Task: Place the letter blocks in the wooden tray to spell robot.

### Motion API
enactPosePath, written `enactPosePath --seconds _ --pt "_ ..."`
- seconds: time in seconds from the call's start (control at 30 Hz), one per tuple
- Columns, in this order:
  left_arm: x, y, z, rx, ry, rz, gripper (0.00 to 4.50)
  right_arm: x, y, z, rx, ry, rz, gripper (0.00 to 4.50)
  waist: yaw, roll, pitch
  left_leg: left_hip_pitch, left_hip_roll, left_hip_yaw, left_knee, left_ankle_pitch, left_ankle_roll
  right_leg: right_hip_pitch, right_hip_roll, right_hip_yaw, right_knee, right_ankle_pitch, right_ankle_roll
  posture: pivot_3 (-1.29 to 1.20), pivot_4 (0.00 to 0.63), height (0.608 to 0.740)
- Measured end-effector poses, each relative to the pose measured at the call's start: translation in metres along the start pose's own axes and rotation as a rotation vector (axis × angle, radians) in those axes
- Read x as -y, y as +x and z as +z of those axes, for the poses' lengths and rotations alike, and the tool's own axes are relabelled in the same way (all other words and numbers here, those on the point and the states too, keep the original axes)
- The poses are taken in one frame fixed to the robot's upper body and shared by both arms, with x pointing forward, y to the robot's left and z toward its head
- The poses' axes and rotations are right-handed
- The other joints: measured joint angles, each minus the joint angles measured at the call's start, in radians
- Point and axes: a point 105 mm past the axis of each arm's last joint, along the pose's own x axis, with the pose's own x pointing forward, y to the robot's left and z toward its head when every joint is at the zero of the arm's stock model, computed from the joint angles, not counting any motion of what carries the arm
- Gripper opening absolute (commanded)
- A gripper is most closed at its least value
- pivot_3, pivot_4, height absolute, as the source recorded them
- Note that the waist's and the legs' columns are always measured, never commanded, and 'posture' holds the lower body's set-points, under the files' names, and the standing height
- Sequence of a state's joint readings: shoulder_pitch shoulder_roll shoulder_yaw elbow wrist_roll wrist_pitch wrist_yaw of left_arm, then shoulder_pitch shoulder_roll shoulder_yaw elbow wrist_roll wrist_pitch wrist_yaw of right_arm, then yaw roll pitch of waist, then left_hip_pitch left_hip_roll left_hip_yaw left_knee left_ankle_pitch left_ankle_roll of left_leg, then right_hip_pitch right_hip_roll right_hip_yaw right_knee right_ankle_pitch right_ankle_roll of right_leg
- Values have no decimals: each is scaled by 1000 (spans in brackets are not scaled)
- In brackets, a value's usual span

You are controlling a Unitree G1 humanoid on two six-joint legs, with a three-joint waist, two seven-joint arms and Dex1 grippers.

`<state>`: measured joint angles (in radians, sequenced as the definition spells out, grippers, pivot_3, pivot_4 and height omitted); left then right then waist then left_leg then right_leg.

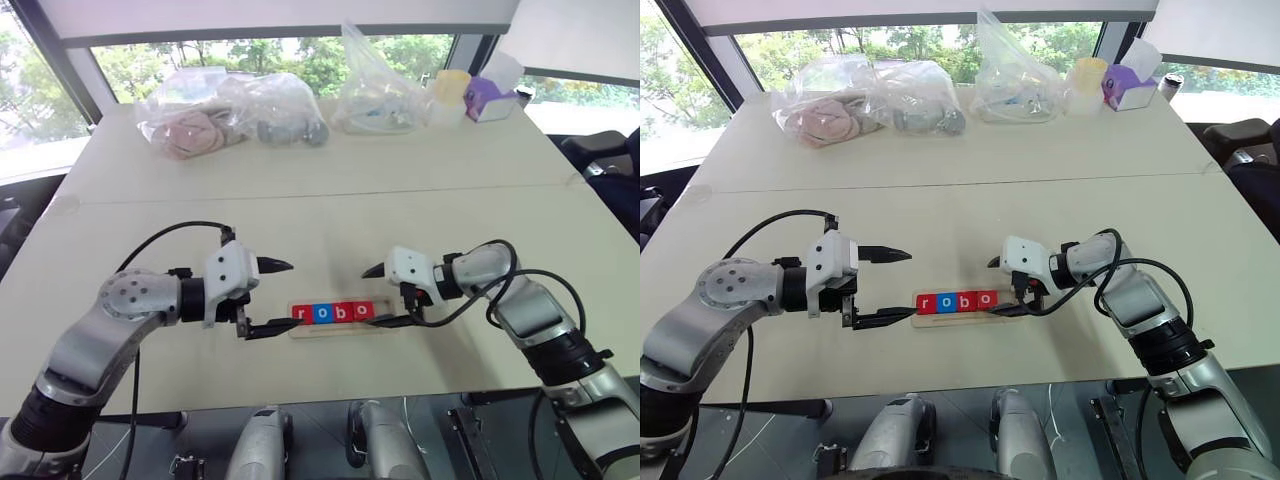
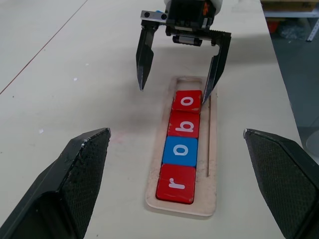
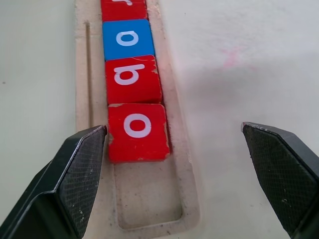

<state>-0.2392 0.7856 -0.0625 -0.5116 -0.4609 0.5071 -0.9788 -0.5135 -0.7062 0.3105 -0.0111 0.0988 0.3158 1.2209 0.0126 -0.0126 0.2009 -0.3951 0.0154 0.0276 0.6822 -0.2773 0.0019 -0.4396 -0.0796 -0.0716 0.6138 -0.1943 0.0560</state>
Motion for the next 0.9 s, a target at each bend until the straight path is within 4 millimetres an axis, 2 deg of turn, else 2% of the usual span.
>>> enactPosePath --seconds 0.4,0.53,0.67,0.77,0.9 --pt "0 2 0 4 -8 -2 4500 1 -6 0 2 31 -23 4459 1 0 0 -1 0 0 0 0 0 -1 0 0 0 0 0 0 150 740" --pt "-3 1 -3 -1 -16 5 4500 13 -31 11 40 74 -111 4459 1 0 0 -2 0 0 0 0 0 -1 0 0 0 0 0 0 150 740" --pt "-3 2 -2 6 -14 7 4500 34 -64 14 94 167 -311 4459 2 0 0 -2 0 0 0 0 0 -1 0 0 -1 0 0 0 150 740" --pt "-4 2 -3 8 -16 10 4500 49 -85 -1 83 262 -504 4459 1 0 0 -4 0 0 0 0 0 -3 0 0 -1 0 0 0 150 740" --pt "-4 3 -3 16 -14 12 4500 63 -109 -37 -20 383 -783 4459 1 0 0 -4 0 0 0 0 0 -3 0 0 -1 0 0 0 150 740"
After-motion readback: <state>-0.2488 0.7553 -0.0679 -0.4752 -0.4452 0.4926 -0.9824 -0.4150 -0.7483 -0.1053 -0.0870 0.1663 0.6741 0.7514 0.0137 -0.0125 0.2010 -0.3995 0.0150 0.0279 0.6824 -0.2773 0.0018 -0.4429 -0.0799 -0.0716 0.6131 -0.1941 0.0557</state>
